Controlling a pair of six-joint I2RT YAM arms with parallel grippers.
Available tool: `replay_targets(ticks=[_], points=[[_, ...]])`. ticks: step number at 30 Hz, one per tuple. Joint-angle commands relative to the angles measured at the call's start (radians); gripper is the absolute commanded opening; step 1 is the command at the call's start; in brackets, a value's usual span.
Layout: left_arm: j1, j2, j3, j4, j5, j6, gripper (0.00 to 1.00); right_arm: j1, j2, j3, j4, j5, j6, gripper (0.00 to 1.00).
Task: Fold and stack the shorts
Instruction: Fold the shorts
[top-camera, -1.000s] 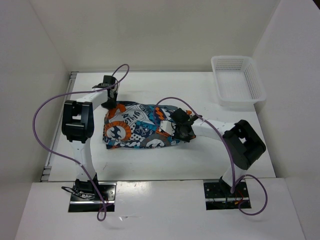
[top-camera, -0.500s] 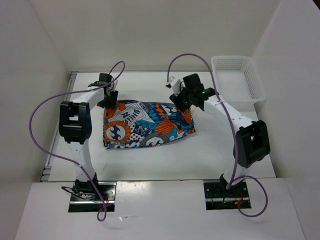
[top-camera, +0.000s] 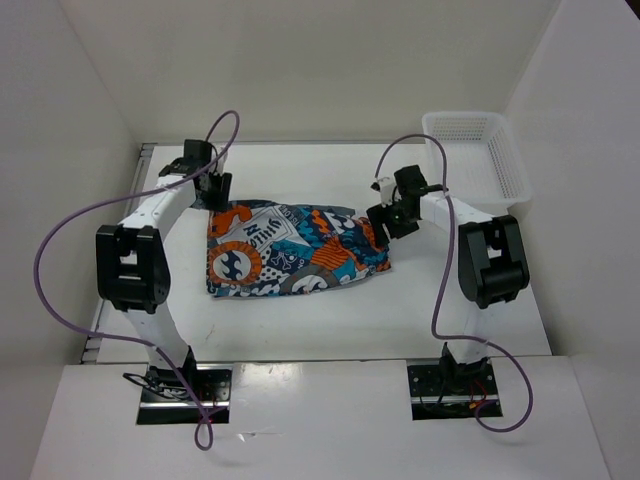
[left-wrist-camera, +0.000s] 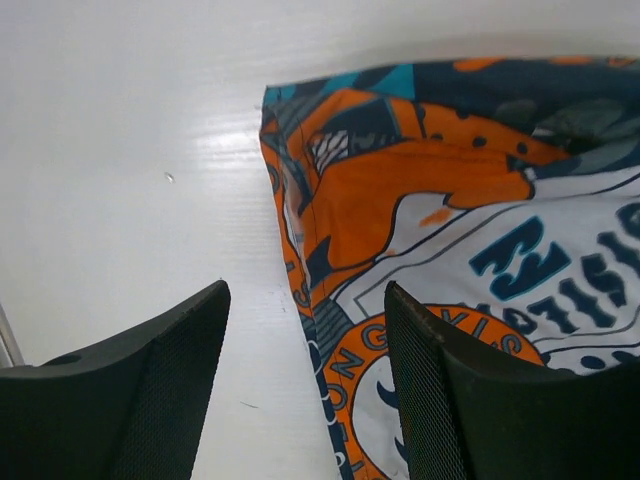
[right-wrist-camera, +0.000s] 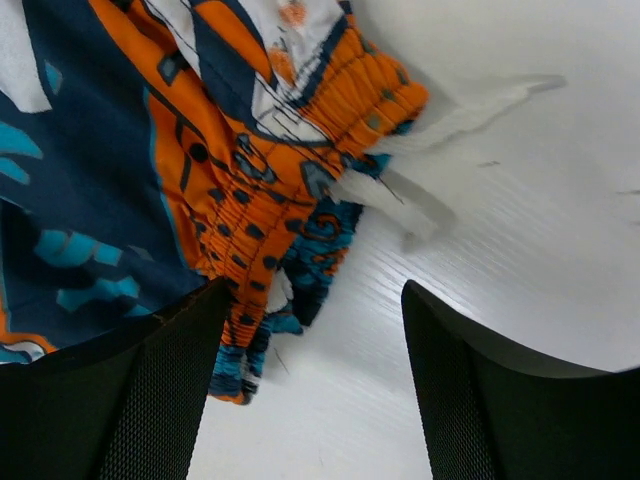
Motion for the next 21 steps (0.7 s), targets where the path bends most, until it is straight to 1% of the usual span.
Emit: replay_targets(ticks=[1, 4, 5, 9, 13, 17, 18, 20, 21], points=[[0.006, 0.014, -0.064, -0.025, 0.003, 0.003, 0.71, 0.013, 0.038, 0.012, 0.018, -0.076, 0.039, 0.76], [0.025, 0.026, -0.084, -0.025, 0.012, 0.003, 0.71, 0.013, 0.075, 0.038, 0.007, -0.139, 0.030, 0.76], [0.034, 0.035, -0.084, -0.025, 0.022, 0.003, 0.71, 0.013, 0.090, 0.048, 0.007, -0.163, 0.030, 0.74], [0.052, 0.078, -0.105, -0.025, 0.032, 0.003, 0.71, 0.024, 0.100, 0.026, 0.007, -0.139, 0.028, 0.73], [0.052, 0.104, -0.115, -0.025, 0.032, 0.003, 0.71, 0.024, 0.119, -0.004, 0.007, -0.139, 0.037, 0.67], [0.062, 0.138, -0.124, -0.025, 0.032, 0.003, 0.71, 0.024, 0.120, -0.013, 0.007, -0.148, 0.037, 0.43], [0.062, 0.138, -0.124, -0.025, 0.032, 0.003, 0.71, 0.024, 0.120, -0.013, 0.007, -0.148, 0.037, 0.29], [0.062, 0.138, -0.133, -0.025, 0.041, 0.003, 0.71, 0.024, 0.106, -0.001, -0.002, -0.148, 0.022, 0.18], [0.062, 0.138, -0.133, -0.025, 0.041, 0.003, 0.71, 0.024, 0.097, 0.012, -0.002, -0.139, 0.022, 0.11]])
